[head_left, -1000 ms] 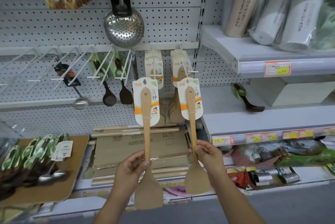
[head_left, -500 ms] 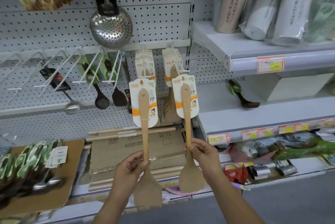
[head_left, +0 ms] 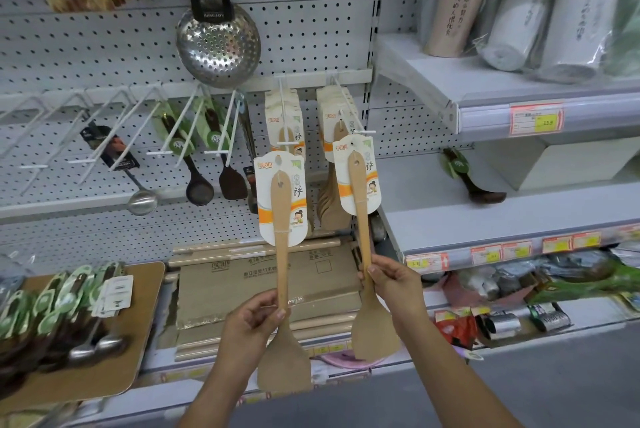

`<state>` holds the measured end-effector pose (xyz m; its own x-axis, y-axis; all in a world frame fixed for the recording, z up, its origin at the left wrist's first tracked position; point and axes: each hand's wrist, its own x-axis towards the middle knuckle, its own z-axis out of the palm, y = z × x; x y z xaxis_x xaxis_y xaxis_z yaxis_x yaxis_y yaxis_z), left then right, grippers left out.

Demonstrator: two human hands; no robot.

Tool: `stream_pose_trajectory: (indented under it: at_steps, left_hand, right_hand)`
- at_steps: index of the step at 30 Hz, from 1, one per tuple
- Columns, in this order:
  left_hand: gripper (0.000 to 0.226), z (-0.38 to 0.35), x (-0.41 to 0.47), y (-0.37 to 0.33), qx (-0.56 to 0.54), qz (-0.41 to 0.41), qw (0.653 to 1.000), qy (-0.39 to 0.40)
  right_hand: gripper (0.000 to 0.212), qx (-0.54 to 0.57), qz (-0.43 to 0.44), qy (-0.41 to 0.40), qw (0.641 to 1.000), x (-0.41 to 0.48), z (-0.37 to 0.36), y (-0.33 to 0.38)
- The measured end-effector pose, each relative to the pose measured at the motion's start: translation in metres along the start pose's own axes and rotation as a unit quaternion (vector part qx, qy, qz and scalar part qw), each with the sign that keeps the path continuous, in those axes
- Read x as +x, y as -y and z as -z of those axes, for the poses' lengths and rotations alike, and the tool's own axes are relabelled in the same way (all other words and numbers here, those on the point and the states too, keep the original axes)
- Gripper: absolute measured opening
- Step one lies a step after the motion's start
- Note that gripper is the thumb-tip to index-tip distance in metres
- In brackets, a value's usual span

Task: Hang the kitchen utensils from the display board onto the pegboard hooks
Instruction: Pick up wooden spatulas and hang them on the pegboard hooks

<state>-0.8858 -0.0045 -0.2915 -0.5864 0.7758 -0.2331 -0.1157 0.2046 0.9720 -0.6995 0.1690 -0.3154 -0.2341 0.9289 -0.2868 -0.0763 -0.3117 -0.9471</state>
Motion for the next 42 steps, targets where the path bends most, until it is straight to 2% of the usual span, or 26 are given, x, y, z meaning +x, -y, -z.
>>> stream_pose_trajectory:
  at_steps: [15,18,21,24,28,30,33,35,39,42]
  left_hand:
    - [0.03,0.004,0.004,0.015,0.016,-0.028,0.999,0.002]
    - [0.03,0.004,0.006,0.018,0.024,-0.037,0.999,0.01]
    - [0.03,0.002,0.007,0.02,0.026,-0.037,0.999,0.011]
    - [0.031,0.004,0.009,0.022,0.016,-0.034,0.999,0.01]
    - [0.035,0.005,0.006,0.024,0.008,-0.033,0.999,0.019]
    - [0.034,0.003,0.003,0.023,-0.002,-0.031,0.999,0.021]
    - [0.03,-0.001,-0.001,0.021,-0.023,-0.029,0.999,0.016]
    - [0.028,-0.004,-0.003,0.02,-0.033,-0.034,0.999,0.014]
    - [0.027,-0.008,-0.005,0.021,-0.05,-0.024,0.998,0.02]
    - [0.026,-0.011,-0.005,0.023,-0.036,-0.02,0.998,0.04]
  right_hand:
    - [0.015,-0.058,-0.009,-0.047,0.997,0.091,-0.056,0.041]
    - [0.027,-0.1,-0.038,-0.051,0.993,0.116,-0.059,0.037]
    - [0.012,-0.163,-0.067,-0.036,0.984,0.141,-0.059,0.023]
    - [0.019,-0.26,-0.05,-0.023,0.964,0.147,-0.058,0.023]
    - [0.014,-0.353,-0.032,-0.015,0.935,0.139,-0.054,0.028]
    - [0.019,-0.323,-0.03,0.005,0.946,0.13,-0.057,0.035]
    - [0.018,-0.151,-0.011,0.077,0.985,0.089,-0.074,0.063]
    - [0.023,-0.063,0.004,0.136,0.989,0.054,-0.083,0.083]
    - [0.03,-0.012,0.013,0.189,0.982,-0.002,-0.093,0.097]
    - [0.019,-0.031,0.032,0.199,0.979,-0.023,-0.092,0.1]
